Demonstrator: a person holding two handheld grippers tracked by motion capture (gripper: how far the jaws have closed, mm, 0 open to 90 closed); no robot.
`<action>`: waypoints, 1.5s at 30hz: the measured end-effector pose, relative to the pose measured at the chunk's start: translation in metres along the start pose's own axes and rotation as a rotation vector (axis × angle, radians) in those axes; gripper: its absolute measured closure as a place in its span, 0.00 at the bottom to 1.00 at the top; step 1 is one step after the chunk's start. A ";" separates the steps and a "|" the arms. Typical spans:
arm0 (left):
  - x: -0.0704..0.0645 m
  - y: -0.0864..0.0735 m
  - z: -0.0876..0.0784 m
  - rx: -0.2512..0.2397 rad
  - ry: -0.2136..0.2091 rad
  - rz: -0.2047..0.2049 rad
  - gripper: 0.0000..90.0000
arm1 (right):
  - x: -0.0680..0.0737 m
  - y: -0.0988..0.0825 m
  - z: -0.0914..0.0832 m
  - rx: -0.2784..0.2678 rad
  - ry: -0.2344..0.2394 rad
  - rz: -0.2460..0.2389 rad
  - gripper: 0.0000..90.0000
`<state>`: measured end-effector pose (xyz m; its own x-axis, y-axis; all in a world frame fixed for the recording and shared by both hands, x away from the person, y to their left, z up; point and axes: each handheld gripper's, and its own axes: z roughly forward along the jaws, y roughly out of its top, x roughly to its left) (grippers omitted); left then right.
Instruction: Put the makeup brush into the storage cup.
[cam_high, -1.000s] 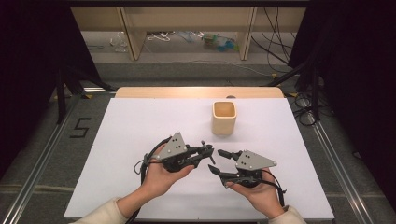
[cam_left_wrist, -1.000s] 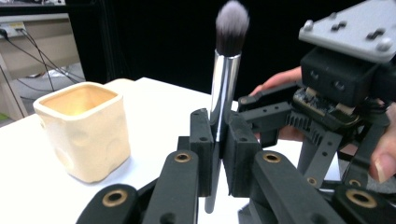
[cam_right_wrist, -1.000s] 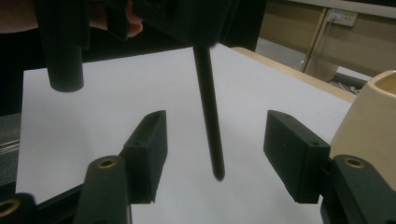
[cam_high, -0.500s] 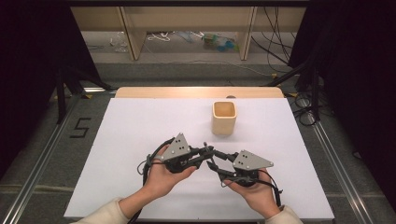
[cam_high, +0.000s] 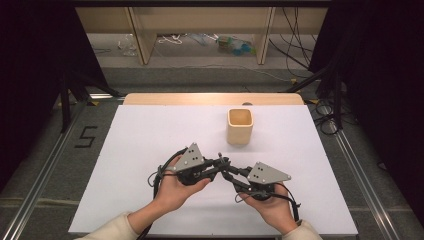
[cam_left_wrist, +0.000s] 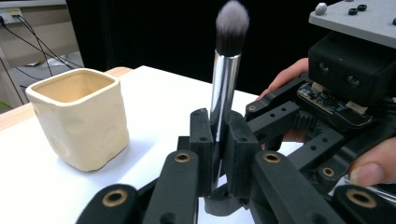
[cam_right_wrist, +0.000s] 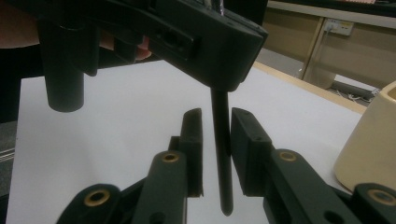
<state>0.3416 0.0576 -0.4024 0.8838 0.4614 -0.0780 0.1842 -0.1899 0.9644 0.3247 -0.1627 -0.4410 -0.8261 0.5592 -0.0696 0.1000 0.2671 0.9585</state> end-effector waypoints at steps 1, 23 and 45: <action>0.000 0.000 0.000 0.000 -0.002 0.000 0.92 | 0.000 0.000 0.000 -0.001 -0.003 0.000 0.87; 0.006 -0.002 -0.003 -0.034 0.001 -0.030 0.63 | -0.002 0.000 -0.002 -0.016 -0.011 0.033 0.94; 0.018 -0.033 -0.065 -0.140 0.023 -0.053 0.17 | -0.024 0.003 -0.018 -0.083 -0.064 0.147 0.94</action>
<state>0.3232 0.1284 -0.4190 0.8643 0.4872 -0.1251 0.1666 -0.0426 0.9851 0.3348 -0.1895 -0.4318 -0.7685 0.6373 0.0577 0.1687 0.1147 0.9790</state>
